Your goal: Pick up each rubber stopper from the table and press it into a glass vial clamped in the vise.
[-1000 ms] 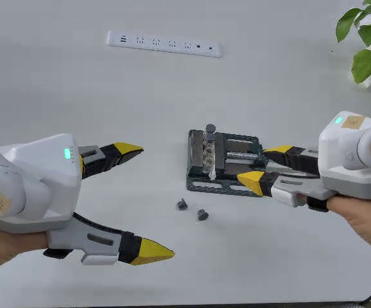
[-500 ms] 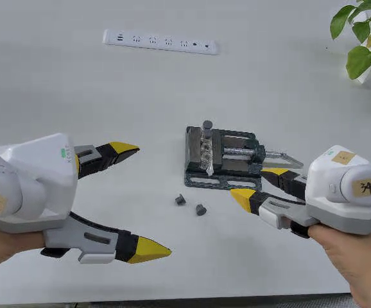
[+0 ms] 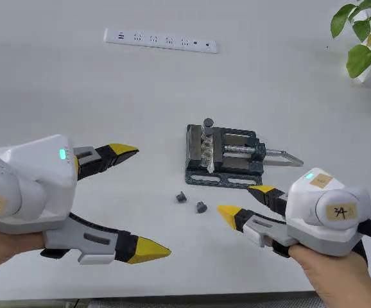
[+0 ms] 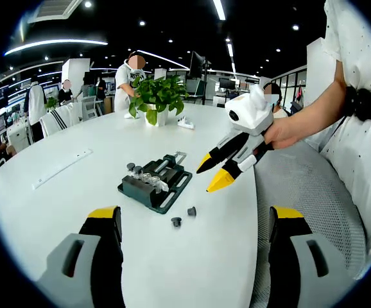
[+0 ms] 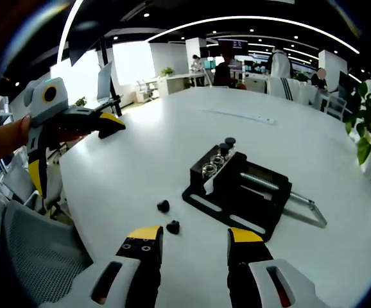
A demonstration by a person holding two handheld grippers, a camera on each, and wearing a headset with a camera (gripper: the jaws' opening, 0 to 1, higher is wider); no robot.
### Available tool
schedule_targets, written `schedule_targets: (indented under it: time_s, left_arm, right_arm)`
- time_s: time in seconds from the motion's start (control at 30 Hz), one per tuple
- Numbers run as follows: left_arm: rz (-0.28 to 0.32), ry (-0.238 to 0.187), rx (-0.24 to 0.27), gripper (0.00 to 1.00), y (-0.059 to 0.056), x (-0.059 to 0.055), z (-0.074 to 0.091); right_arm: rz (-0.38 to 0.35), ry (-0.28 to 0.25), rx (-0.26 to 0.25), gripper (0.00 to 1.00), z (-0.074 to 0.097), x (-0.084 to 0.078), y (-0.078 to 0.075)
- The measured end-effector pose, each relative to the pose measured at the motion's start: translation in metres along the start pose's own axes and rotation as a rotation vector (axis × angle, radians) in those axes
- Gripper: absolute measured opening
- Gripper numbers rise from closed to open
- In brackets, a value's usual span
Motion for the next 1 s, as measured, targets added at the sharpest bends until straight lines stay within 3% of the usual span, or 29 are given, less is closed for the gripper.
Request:
schedule_targets:
  time_s: [0.57, 1.0]
  left_arm:
    - [0.016, -0.007, 0.000, 0.94, -0.003, -0.003, -0.002]
    - [0.040, -0.018, 0.001, 0.93, -0.003, -0.008, -0.002]
  right_arm:
    - [0.043, 0.056, 0.046, 0.26, -0.017, -0.008, 0.014]
    - [0.063, 0.097, 0.040, 0.18, -0.041, -0.009, 0.024]
Point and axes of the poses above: the centre of the closed fingertips' face, and the gripper's own axes: z roughly backward along the fingers, y roughly to its left, x roughly out of its top, the point moved 8 cm from there along z, roughly backward along the fingers, and after that the axes turned 2 degrees about -x, right-handed, at the moved point
